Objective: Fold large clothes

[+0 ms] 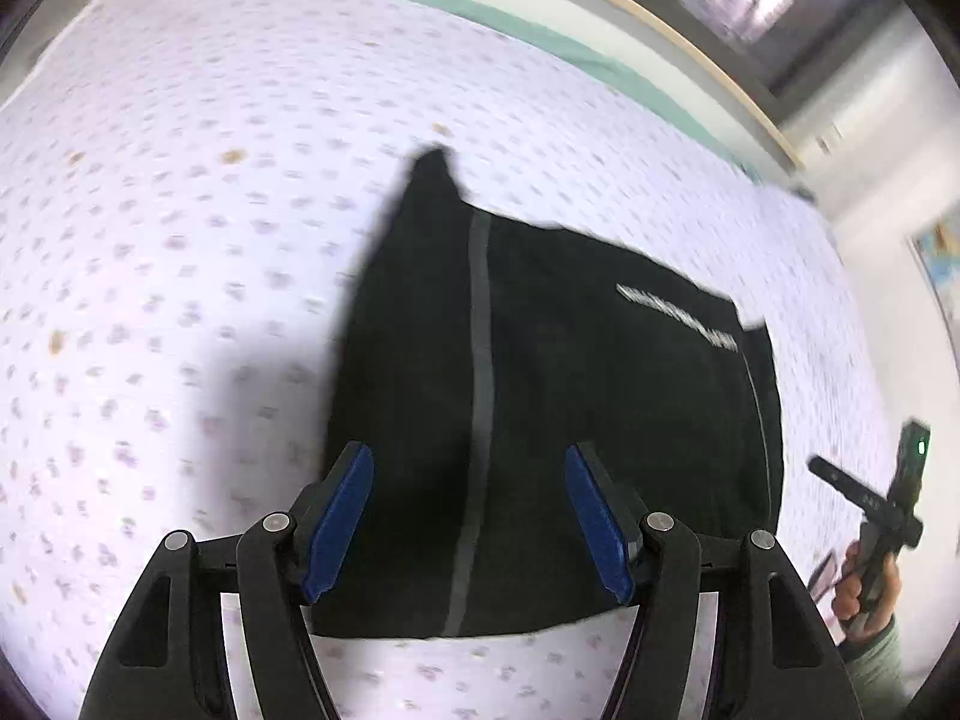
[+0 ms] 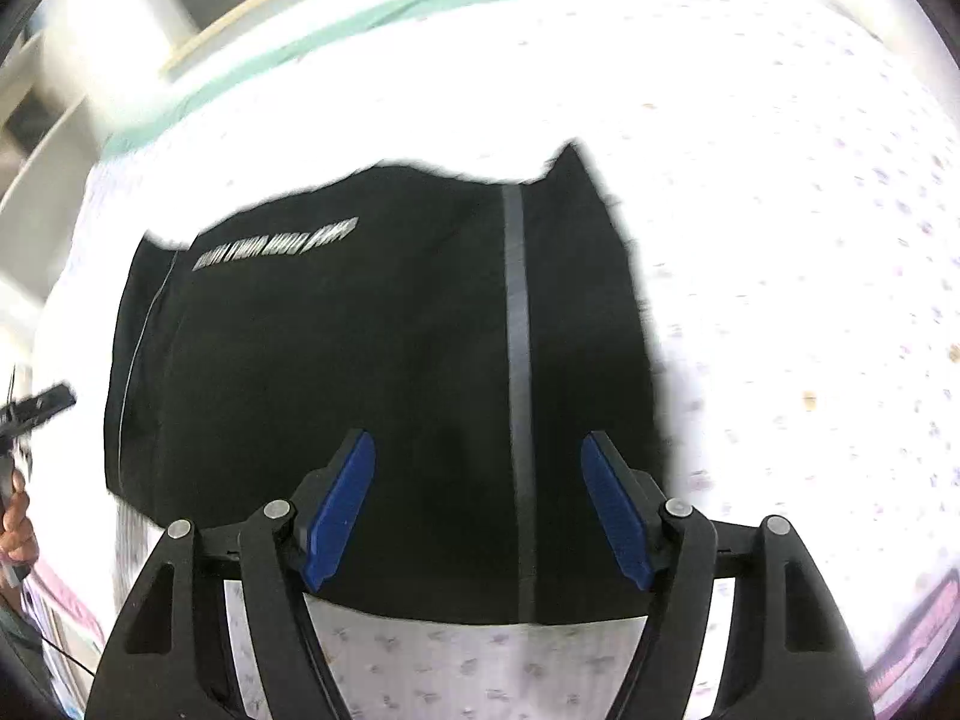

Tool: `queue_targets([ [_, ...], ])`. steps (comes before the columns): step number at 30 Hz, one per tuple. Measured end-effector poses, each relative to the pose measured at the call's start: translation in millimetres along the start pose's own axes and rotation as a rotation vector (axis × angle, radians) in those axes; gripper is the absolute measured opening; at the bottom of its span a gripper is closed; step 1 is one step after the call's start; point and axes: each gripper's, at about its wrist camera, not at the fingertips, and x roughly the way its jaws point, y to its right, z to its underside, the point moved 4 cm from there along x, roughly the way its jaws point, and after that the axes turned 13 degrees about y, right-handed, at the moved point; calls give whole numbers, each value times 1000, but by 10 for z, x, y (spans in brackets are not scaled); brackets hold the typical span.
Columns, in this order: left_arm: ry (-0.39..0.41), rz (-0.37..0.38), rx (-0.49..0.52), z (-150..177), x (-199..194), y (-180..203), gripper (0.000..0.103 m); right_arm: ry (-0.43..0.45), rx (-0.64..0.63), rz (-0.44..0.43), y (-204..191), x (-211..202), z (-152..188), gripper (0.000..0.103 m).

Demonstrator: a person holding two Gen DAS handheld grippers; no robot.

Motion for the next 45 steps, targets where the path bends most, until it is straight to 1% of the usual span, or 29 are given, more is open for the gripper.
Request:
queue_targets([
  [2,9,10,-32,-51,29,-142,68,6,51,11,190,14,-90,75],
  [3,2,18,-51,-78,74,-235,68,7,73,10,260,-88,-3,75],
  [4,-16,30,-78,-93,151,-340,68,7,96,5,319,20,-47,75],
  [5,-35,45,-101,-91,286,-309,68,7,118,-1,373,70,-57,75],
  [6,-72,68,-144,-84,415,-419,69,3,137,-7,437,139,-55,76],
  [8,-109,86,-194,1,747,-322,69,-13,159,-17,556,254,-46,78],
  [10,-150,113,-239,67,961,-380,69,-44,171,-32,626,421,-34,79],
  [11,-175,138,-262,106,1067,-408,69,-67,178,-44,651,517,-19,79],
  [14,-214,191,-297,184,1247,-418,69,-112,181,-87,676,719,52,79],
  [18,-246,258,-336,261,1427,-400,69,-172,181,-108,731,1011,167,79],
  [20,-266,278,-350,285,1518,-407,69,-196,219,-153,770,1156,218,80],
  [22,-283,313,-374,313,1637,-392,71,-214,287,-231,802,1283,252,85],
  [24,-297,346,-408,319,1740,-394,73,-236,367,-332,823,1364,267,85],
  [26,-301,397,-456,313,1775,-373,73,-230,419,-396,837,1366,240,85],
  [27,-302,418,-459,301,1760,-357,73,-220,429,-418,842,1345,221,85],
  [28,-303,421,-450,295,1752,-345,73,-213,436,-440,838,1328,202,86],
  [30,-318,434,-428,297,1744,-298,77,-211,423,-460,798,1322,188,89],
  [31,-324,445,-433,302,1755,-283,80,-222,404,-461,759,1349,200,92],
  [32,-329,454,-439,307,1769,-280,81,-242,376,-458,696,1400,230,92],
  [35,-351,471,-480,383,1942,-276,82,-339,283,-442,462,1647,397,94],
  [36,-359,479,-494,424,2023,-248,83,-337,256,-442,385,1707,431,100],
  [38,-356,486,-490,434,2071,-199,83,-315,241,-449,280,1743,411,101],
  [39,-356,481,-491,432,2080,-177,83,-315,242,-454,244,1738,395,99],
  [40,-354,474,-489,426,2071,-158,83,-308,232,-459,213,1705,376,89],
  [41,-339,467,-479,422,2033,-133,76,-298,220,-462,194,1657,360,85],
  [42,-323,459,-458,418,1967,-105,69,-286,206,-460,196,1572,352,71],
  [43,-309,460,-444,416,1904,-56,53,-273,196,-461,192,1496,344,58],
  [44,-283,469,-431,402,1783,5,45,-257,190,-462,185,1410,326,53],
  [45,-262,480,-426,388,1681,64,43,-239,184,-465,148,1309,299,48],
])
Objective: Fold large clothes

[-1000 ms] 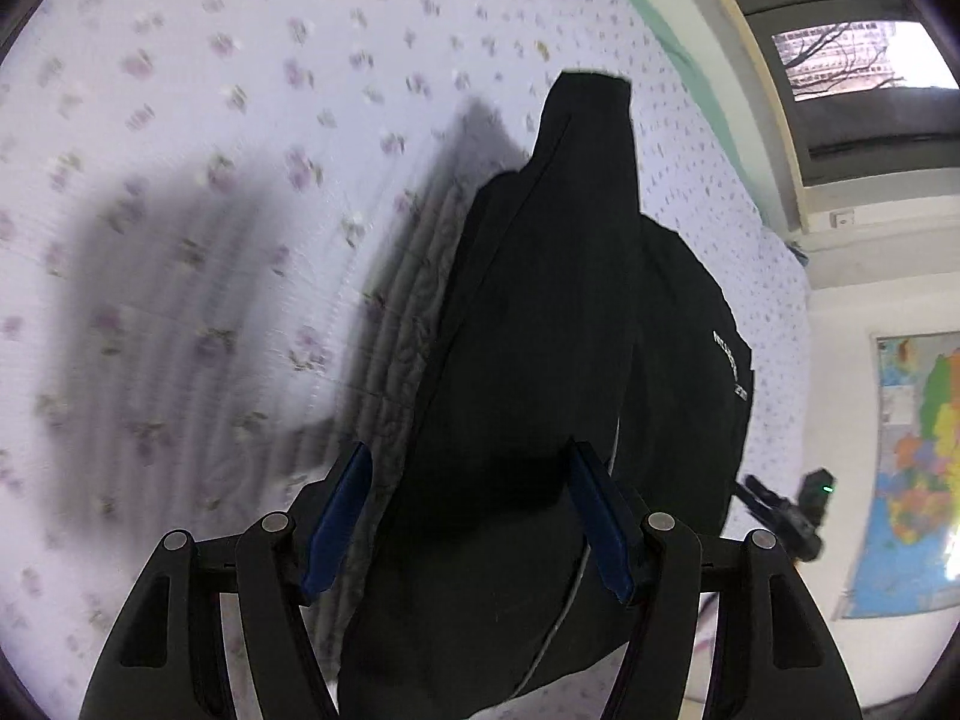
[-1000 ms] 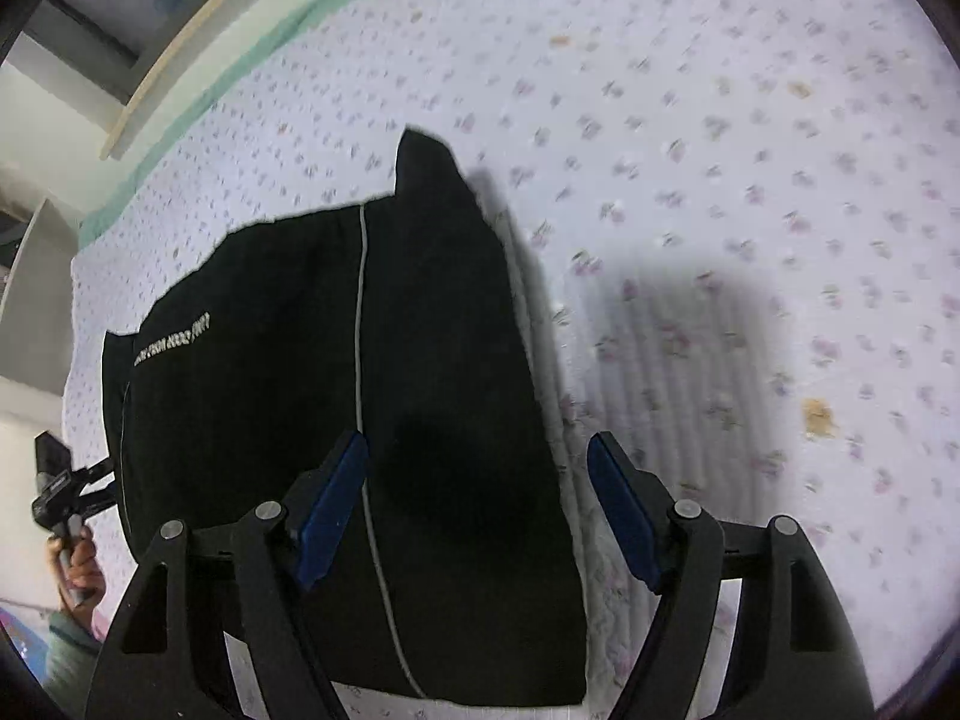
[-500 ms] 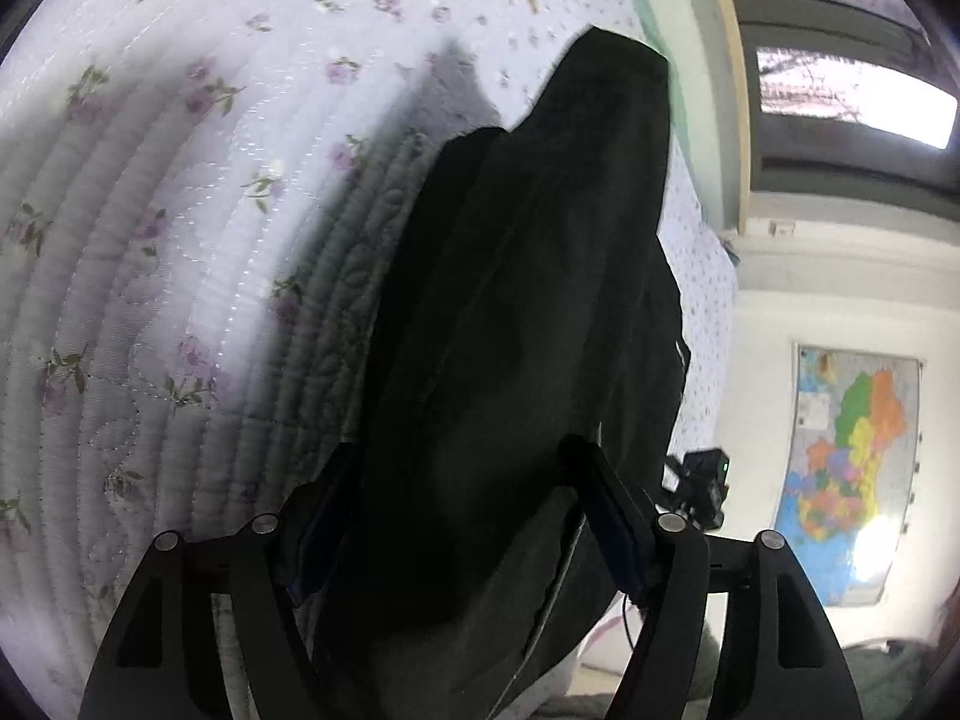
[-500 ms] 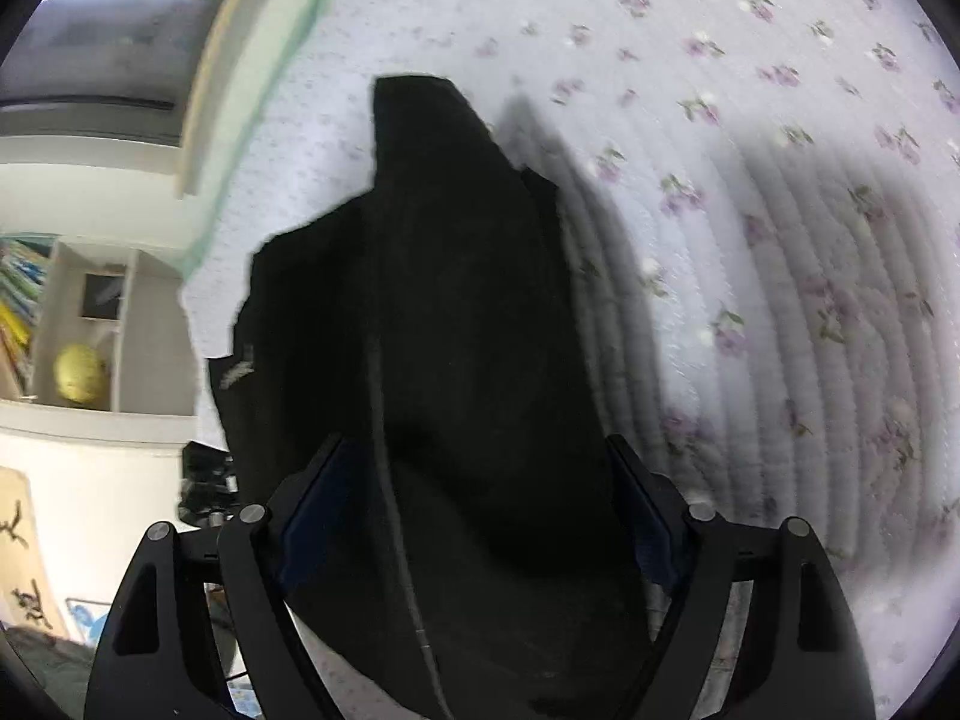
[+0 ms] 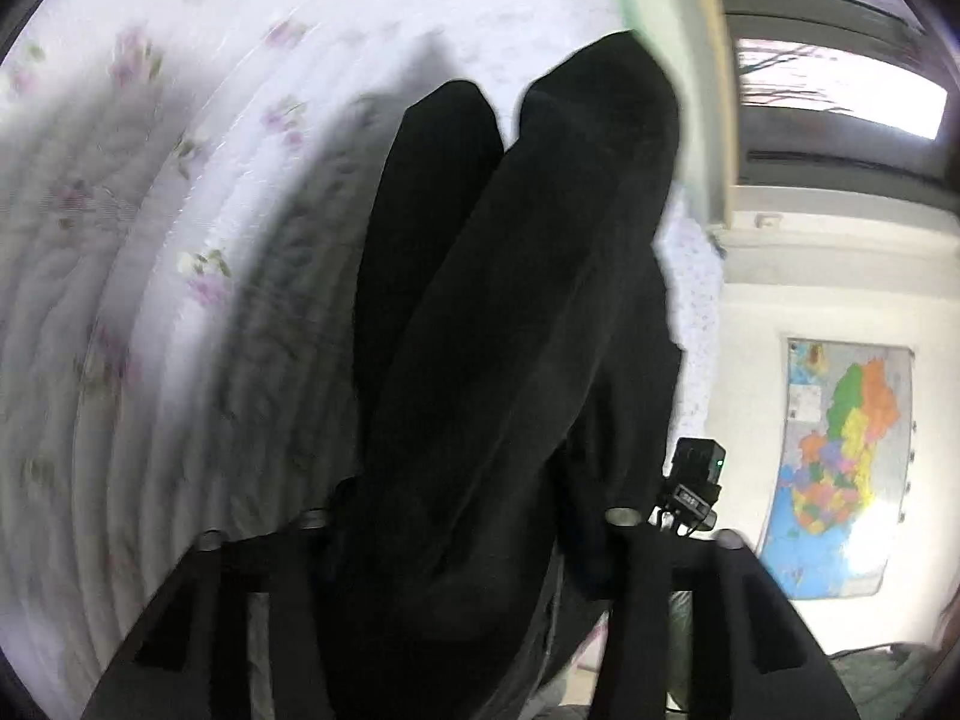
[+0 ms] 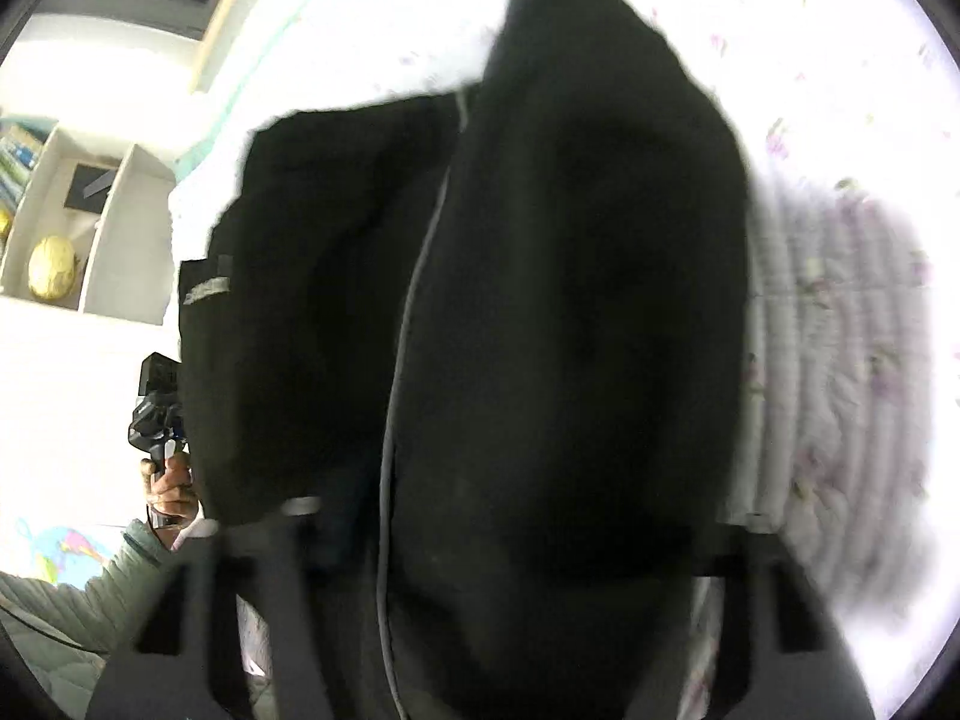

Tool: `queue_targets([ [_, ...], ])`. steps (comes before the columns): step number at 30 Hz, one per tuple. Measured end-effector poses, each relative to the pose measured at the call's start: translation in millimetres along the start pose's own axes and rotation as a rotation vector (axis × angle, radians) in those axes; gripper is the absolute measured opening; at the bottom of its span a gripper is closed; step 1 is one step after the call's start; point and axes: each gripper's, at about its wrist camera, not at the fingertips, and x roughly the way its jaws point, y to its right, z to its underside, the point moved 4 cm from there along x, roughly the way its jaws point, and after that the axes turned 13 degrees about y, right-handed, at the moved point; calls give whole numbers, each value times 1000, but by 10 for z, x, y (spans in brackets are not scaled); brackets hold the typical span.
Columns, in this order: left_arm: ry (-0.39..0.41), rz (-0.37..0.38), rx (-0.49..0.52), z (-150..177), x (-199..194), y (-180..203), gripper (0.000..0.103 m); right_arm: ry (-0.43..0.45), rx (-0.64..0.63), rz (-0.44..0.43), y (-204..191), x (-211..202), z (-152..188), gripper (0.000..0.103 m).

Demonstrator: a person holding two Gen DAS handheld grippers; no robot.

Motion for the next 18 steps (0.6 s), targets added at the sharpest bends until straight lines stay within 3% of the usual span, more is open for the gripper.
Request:
queue_targets([
  [3,42,45,40,184,-222,369,41,37,-54,-23,-317,-213,87,44],
  [8,102,46,131,634,-603,968,41,90,-71,-133,-842,-598,468,44],
  [12,150,87,196,1067,-1081,1335,41,125,-94,-150,-992,-600,797,44],
  [18,141,128,189,1602,-1605,1319,42,139,-98,-140,-975,-833,1094,44],
])
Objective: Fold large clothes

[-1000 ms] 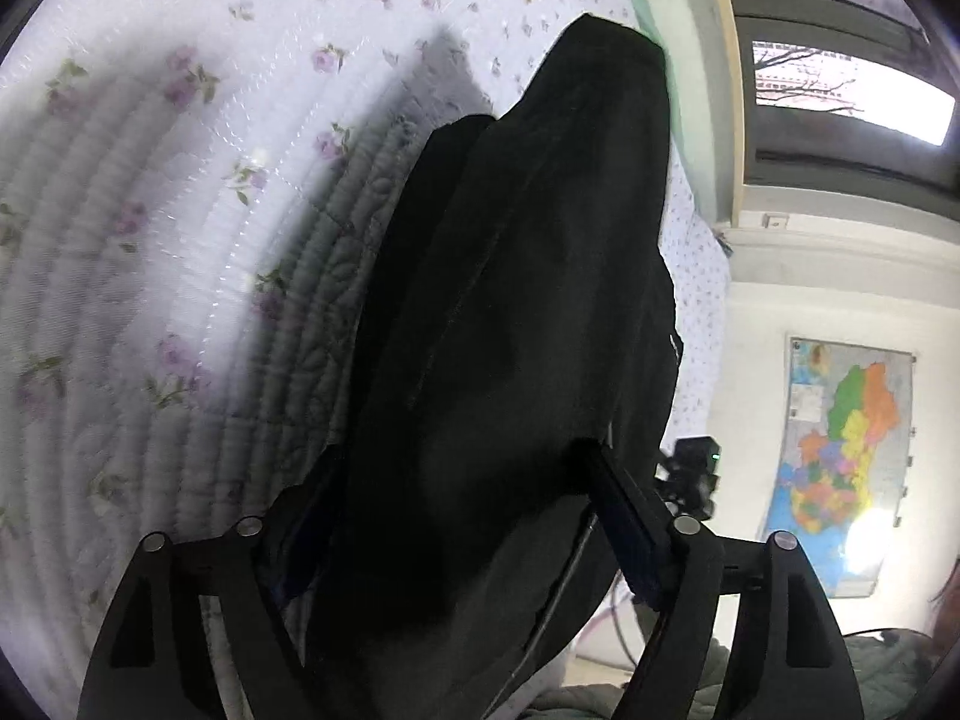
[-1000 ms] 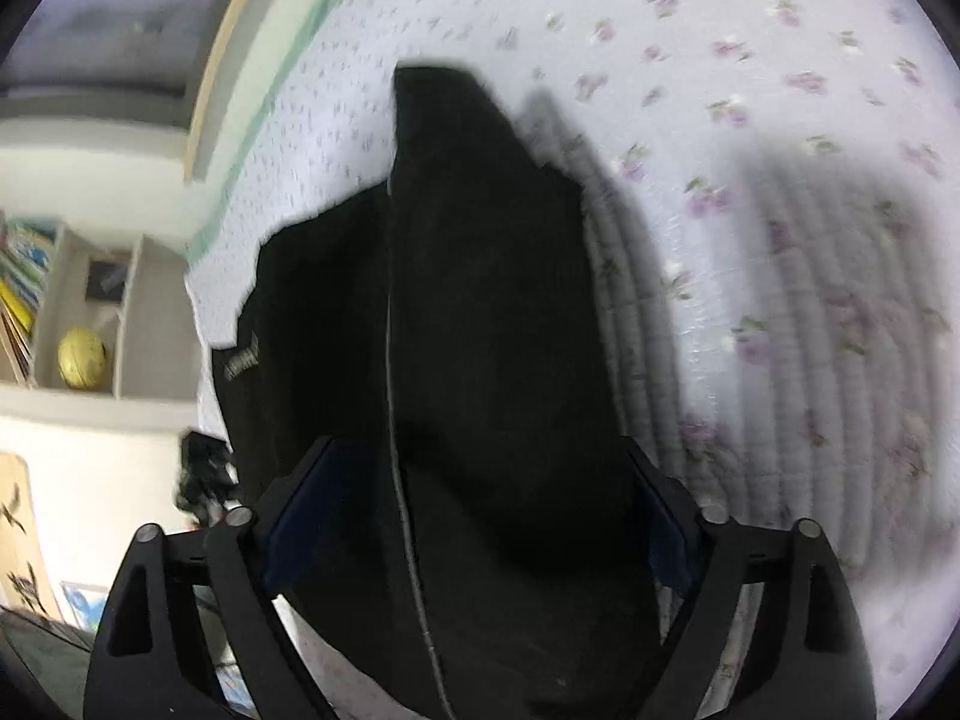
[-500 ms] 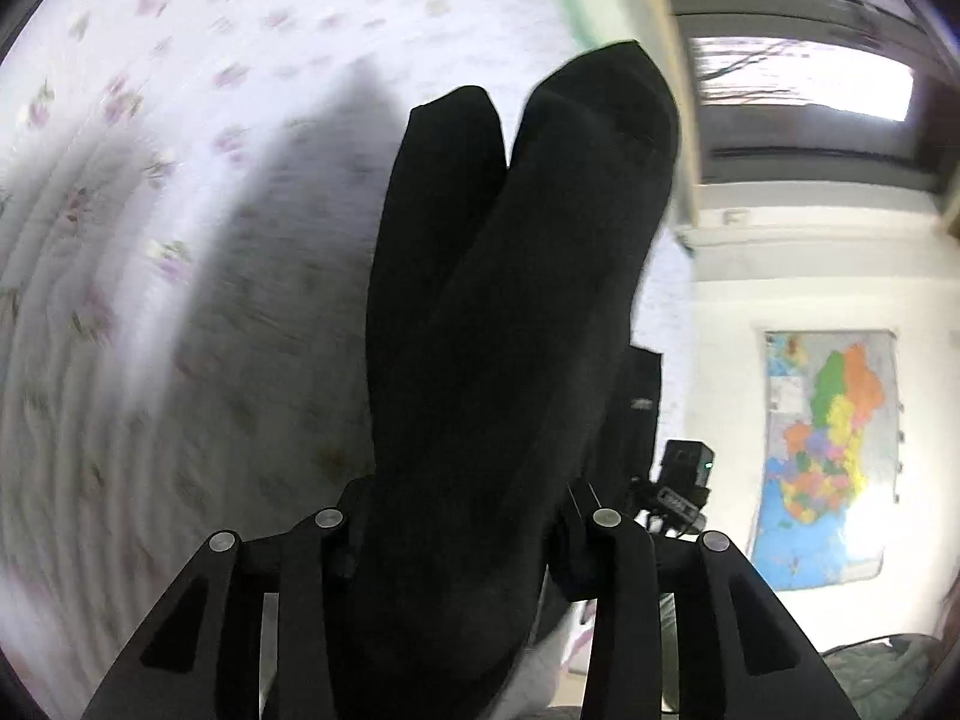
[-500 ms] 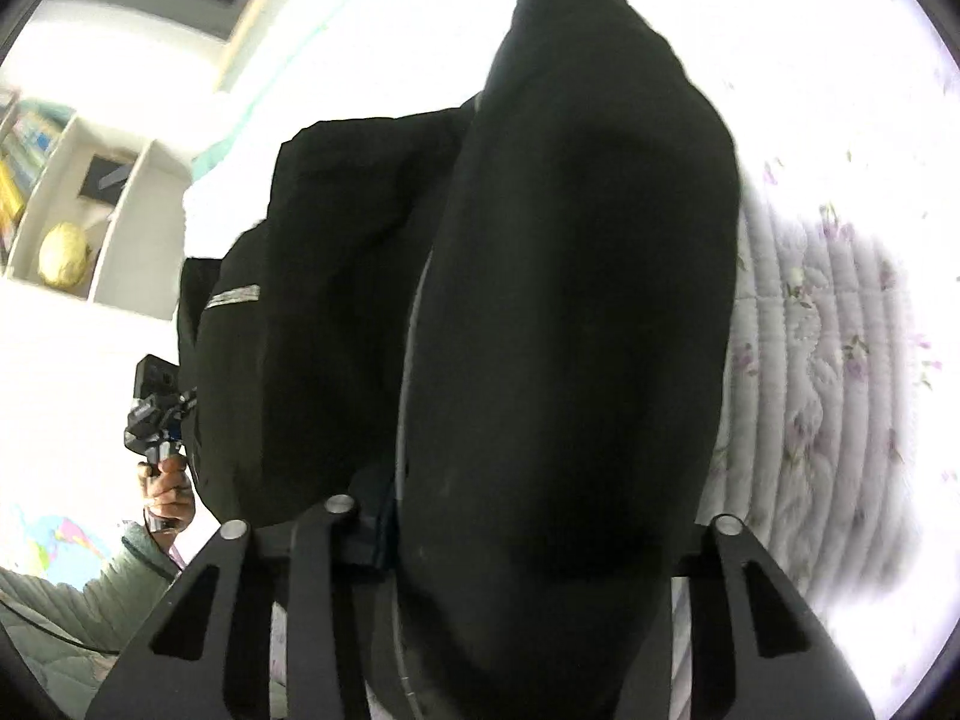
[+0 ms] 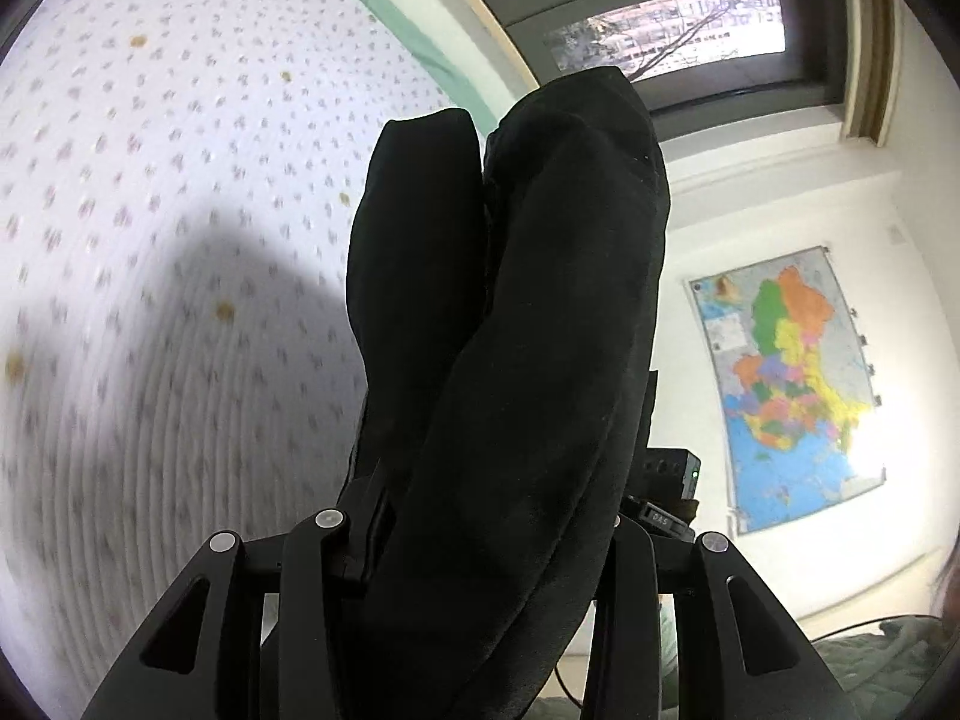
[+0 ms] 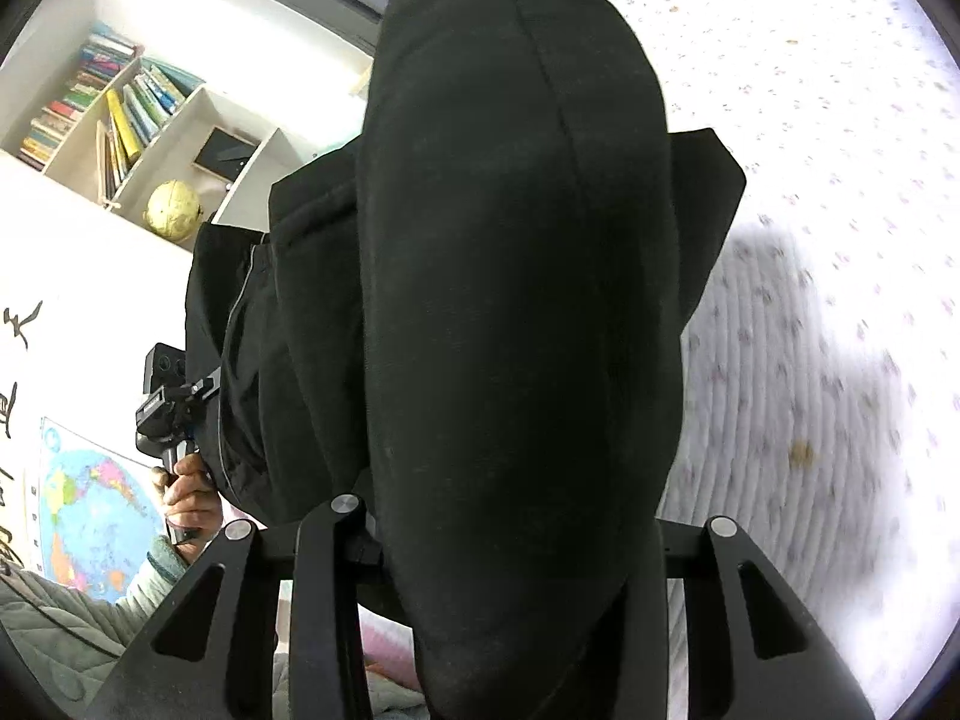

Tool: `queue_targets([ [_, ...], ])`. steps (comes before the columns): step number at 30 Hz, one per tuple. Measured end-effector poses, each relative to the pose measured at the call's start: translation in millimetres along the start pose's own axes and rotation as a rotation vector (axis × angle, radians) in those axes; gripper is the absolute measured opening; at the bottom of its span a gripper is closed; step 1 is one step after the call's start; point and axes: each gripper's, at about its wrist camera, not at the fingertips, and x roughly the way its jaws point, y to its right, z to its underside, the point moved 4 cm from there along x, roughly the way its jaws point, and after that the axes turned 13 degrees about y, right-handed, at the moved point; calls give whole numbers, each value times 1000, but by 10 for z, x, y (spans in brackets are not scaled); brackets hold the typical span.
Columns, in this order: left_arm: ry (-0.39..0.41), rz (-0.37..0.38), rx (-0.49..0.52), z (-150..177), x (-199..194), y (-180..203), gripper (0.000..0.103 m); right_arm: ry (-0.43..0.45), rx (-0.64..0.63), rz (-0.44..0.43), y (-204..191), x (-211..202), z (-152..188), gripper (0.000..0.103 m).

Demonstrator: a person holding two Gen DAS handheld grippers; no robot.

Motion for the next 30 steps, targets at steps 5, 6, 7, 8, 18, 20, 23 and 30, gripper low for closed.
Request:
queue_targets([
  [5,-48,-35,-53,403,-111,-366,42,-68,7,62,-152,-328,201,44],
  [6,-57,-46,-74,474,-108,-518,42,-87,14,75,-139,-292,271,44],
  [7,-64,-54,-88,505,-98,-637,42,-104,19,85,-118,-267,321,44],
  [8,-70,-64,-101,564,-82,-769,42,-121,14,99,-89,-228,361,44],
  [18,-8,-12,-139,706,-245,-1878,47,-86,-92,187,403,17,447,53],
  [20,-4,0,-174,716,-269,-2094,53,-64,-38,156,553,68,519,59],
  [23,19,81,-209,753,-363,-2262,53,-14,23,102,742,32,546,63],
  [30,242,-312,250,838,-1467,-1513,53,224,-169,390,341,-872,698,74],
])
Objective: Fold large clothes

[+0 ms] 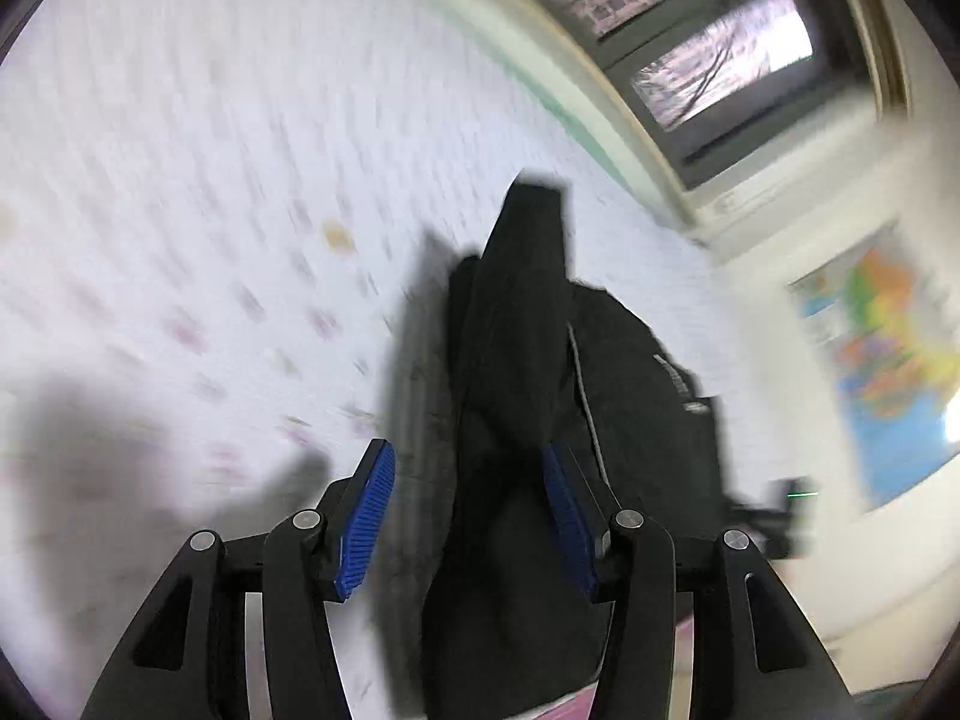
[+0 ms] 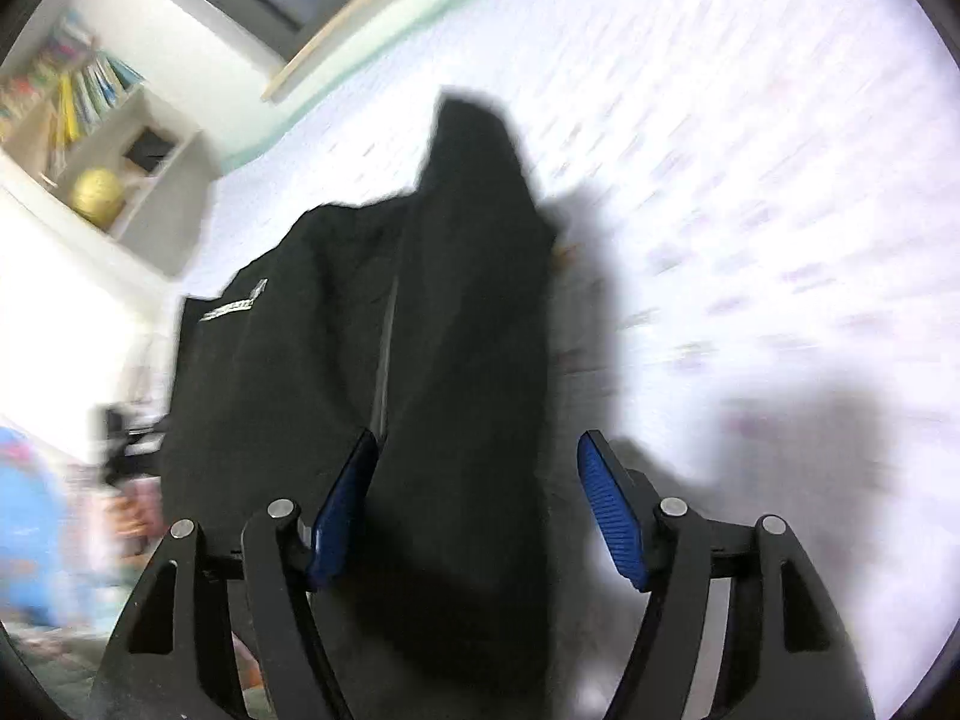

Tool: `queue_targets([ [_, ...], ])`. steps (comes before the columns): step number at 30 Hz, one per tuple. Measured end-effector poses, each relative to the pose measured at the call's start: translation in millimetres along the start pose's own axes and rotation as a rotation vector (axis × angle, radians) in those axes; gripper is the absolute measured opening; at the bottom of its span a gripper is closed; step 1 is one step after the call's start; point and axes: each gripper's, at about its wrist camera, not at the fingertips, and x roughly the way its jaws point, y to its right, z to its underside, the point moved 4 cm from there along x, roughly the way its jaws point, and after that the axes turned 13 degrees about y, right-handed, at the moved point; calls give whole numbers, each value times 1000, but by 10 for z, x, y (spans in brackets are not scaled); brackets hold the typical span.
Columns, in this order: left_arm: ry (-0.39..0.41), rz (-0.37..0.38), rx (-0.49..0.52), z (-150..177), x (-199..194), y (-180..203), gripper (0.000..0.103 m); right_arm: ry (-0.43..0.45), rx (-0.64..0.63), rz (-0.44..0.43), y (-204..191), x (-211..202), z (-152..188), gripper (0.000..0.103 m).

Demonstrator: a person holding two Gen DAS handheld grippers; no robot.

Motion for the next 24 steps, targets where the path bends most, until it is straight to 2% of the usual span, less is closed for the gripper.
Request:
queue_targets([
  [2,58,-23,110,-73,-226,415,54,81,-77,48,-242,-271,-87,74],
  [3,83,-10,162,-50,-291,646,57,129,-94,18,-452,-394,-162,74],
  [4,92,-10,191,-22,-260,862,63,149,-95,-19,-522,-533,-71,77],
  [5,84,-15,213,31,-175,1048,63,150,-92,-50,-668,-495,-102,78],
  [7,30,-26,233,147,108,1256,63,87,-111,-34,-901,-302,-6,81],
  [9,-41,-83,282,355,522,1442,63,3,-196,73,-1236,82,234,81],
  [11,-105,-143,326,596,820,1425,63,-58,-261,136,-1221,322,498,81],
  [12,-135,-197,352,665,983,1384,63,-90,-289,179,-1127,405,696,80],
  [15,-142,-252,335,693,1116,1357,64,-73,-268,226,-1079,586,844,80],
  [17,-95,-260,365,640,1004,1495,62,-53,-249,230,-1156,493,803,80],
  [18,-47,-271,427,621,861,1623,63,-25,-252,226,-1214,355,779,80],
  [21,63,-322,554,617,459,1962,63,108,-303,260,-1469,-145,719,80],
  [22,104,-327,583,634,324,2070,64,153,-315,277,-1547,-302,709,83],
  [24,171,-331,610,683,25,2221,73,223,-329,293,-1783,-565,663,87],
])
